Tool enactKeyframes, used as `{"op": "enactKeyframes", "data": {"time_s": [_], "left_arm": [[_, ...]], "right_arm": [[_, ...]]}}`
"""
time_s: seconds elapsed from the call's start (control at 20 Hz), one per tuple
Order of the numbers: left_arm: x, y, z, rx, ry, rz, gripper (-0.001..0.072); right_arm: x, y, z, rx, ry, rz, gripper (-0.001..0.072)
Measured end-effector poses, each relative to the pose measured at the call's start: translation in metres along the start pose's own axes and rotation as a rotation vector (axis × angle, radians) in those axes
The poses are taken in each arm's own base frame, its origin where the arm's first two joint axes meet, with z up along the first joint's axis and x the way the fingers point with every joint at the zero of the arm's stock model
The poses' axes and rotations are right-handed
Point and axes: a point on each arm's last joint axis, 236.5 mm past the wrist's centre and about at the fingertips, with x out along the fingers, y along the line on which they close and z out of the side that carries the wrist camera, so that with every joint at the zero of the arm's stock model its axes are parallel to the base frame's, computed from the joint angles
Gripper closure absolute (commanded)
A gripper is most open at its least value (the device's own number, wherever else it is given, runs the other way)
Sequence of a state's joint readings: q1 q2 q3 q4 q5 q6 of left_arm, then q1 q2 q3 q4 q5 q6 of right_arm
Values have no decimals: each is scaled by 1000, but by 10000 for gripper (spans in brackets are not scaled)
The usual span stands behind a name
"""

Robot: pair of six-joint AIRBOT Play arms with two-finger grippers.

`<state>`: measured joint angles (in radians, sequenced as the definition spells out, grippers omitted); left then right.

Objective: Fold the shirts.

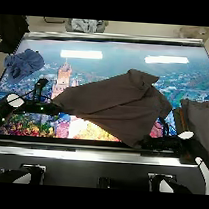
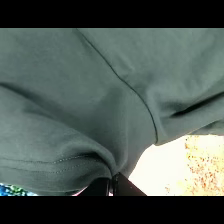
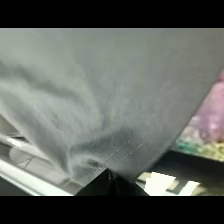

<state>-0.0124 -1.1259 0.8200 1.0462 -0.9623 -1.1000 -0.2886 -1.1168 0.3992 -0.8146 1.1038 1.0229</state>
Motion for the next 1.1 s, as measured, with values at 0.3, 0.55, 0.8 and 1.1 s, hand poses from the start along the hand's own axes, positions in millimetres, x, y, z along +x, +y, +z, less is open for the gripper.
{"op": "enactKeyframes", "data": {"time_s": [0.3, 0.55, 0.8, 1.1], "left_arm": [[-39, -11, 40, 60, -93, 19, 680], [-245, -70, 166, 204, -616, 143, 678], [-528, -196, 166, 399, -1291, 163, 678], [-634, -249, 111, 445, -1593, 111, 678]], "right_arm": [[-40, 48, 44, -300, -93, 77, 675], [-235, 175, 133, -883, -540, -160, 674], [-483, 356, 55, -1298, -1280, -508, 674], [-559, 403, -33, -1303, -1579, -599, 674]]}}
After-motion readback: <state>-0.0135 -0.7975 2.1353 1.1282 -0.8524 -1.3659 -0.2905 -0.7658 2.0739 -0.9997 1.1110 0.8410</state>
